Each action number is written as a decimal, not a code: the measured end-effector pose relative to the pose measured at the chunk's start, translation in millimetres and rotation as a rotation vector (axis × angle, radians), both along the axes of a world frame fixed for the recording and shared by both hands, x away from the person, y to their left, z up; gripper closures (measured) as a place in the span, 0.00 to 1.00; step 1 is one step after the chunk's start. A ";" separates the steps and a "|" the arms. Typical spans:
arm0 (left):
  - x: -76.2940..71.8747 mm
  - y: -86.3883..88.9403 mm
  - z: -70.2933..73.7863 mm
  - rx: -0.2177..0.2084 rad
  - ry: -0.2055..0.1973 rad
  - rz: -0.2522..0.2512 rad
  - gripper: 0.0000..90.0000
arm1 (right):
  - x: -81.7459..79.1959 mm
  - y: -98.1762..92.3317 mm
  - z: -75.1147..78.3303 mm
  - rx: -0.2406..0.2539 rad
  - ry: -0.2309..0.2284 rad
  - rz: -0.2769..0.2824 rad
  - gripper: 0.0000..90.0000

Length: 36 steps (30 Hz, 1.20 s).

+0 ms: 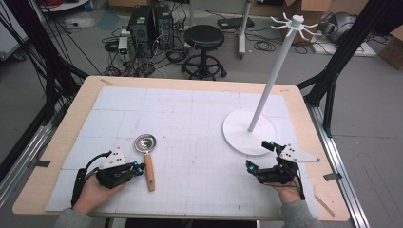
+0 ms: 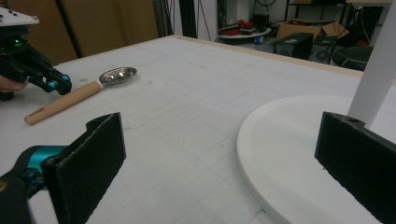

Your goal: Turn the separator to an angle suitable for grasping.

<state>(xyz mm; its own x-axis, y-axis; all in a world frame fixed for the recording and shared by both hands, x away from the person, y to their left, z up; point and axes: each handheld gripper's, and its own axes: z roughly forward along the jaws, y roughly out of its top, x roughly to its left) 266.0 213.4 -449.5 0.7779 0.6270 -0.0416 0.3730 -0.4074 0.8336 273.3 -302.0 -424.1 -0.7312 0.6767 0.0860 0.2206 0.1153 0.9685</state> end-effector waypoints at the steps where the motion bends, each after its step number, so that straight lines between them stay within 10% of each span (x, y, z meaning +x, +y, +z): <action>1: 0.2 -0.2 0.0 0.004 0.001 -0.001 1.00 | 0.1 0.1 -0.2 -0.002 -0.001 0.000 0.01; 36: 6.6 -8.2 -1.1 0.027 0.053 0.005 1.00 | -1.4 -3.3 -1.4 -0.006 0.006 -0.009 0.01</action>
